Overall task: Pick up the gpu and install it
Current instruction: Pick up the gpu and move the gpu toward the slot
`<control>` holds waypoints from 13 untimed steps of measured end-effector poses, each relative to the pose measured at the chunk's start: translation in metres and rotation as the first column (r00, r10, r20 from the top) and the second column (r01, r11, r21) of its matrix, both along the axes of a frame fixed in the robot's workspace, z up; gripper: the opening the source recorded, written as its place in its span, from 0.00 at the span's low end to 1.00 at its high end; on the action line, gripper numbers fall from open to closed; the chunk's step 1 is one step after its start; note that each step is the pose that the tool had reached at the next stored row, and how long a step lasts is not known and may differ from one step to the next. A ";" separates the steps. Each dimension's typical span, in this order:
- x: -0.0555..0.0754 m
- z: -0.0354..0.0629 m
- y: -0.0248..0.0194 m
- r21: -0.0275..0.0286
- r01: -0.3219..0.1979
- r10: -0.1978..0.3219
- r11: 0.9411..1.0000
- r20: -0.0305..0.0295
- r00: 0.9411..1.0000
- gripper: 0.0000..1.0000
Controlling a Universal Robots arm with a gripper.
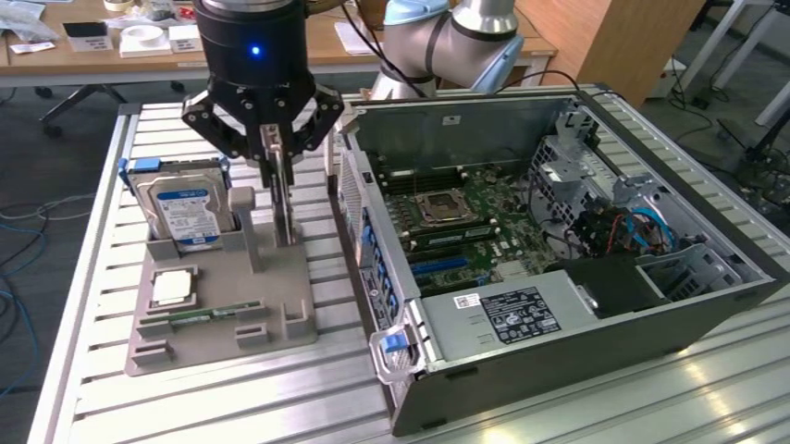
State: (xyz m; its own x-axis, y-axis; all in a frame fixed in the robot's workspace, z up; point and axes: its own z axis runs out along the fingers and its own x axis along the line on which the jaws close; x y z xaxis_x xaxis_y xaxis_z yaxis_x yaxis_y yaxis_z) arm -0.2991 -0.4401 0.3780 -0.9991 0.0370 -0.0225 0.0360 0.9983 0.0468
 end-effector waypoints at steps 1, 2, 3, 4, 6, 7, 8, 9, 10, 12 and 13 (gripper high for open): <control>0.000 0.0011 0.0000 0.000 -0.001 0.001 1.000 0.000 1.000 0.27; 0.000 0.0022 0.0000 0.000 -0.002 0.002 1.000 0.000 1.000 0.27; 0.000 0.0032 0.0000 0.000 -0.004 0.004 1.000 0.000 1.000 0.27; 0.000 0.0043 0.0000 0.000 -0.005 0.005 1.000 0.000 1.000 0.27; 0.000 0.0065 0.0000 0.000 -0.006 0.006 1.000 0.000 1.000 0.27; 0.000 0.0076 0.0000 0.000 -0.006 0.006 1.000 0.000 1.000 0.27; 0.000 0.0088 0.0000 0.000 -0.006 0.006 1.000 0.000 1.000 0.27; 0.000 0.0100 0.0000 0.000 -0.006 0.006 1.000 0.000 1.000 0.27; 0.000 0.0112 0.0000 0.000 -0.006 0.006 1.000 0.000 1.000 0.27; 0.000 0.0135 0.0000 0.000 -0.006 0.006 1.000 0.000 1.000 0.27; 0.000 0.0146 0.0000 0.000 -0.006 0.006 1.000 0.000 1.000 0.27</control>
State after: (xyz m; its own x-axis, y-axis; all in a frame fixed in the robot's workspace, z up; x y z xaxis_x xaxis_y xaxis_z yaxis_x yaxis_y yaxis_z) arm -0.2991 -0.4401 0.3926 -0.9993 0.0310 -0.0226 0.0299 0.9985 0.0469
